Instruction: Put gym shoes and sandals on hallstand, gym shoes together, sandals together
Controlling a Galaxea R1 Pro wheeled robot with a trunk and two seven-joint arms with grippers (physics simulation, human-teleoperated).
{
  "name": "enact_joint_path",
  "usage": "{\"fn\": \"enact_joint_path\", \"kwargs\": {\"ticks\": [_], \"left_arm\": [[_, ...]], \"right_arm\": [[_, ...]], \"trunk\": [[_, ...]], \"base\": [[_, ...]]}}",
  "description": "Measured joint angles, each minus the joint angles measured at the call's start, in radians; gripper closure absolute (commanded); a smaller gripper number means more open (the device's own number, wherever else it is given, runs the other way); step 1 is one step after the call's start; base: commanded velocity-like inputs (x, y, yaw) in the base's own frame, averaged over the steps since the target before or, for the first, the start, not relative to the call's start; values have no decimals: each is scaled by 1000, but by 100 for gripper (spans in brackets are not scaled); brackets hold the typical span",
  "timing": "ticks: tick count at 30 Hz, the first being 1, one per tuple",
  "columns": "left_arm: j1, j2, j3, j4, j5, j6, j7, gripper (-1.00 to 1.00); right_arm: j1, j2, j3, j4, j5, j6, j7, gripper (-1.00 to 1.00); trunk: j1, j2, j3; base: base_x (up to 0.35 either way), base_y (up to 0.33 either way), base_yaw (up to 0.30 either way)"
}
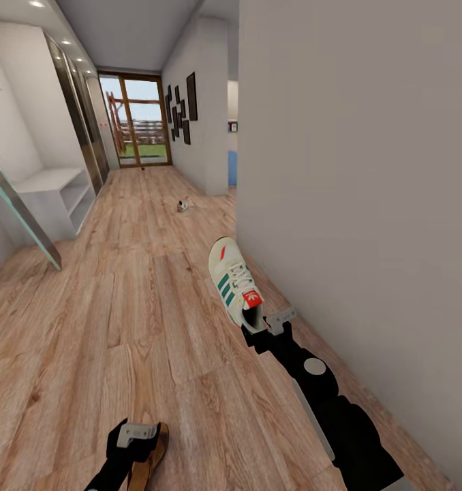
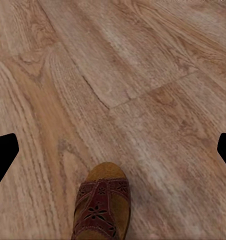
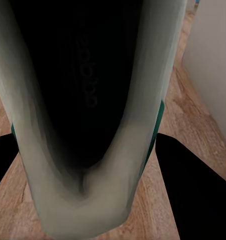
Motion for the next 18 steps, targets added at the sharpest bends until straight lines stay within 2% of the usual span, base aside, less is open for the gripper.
{"fn": "enact_joint_path", "kwargs": {"ticks": [18], "left_arm": [[1, -2, -1, -1, 1, -2, 0, -100]], "right_arm": [[0, 0, -2, -12, 0, 0, 0, 100]], "trunk": [[0, 0, -3]], "base": [[0, 0, 0]]}}
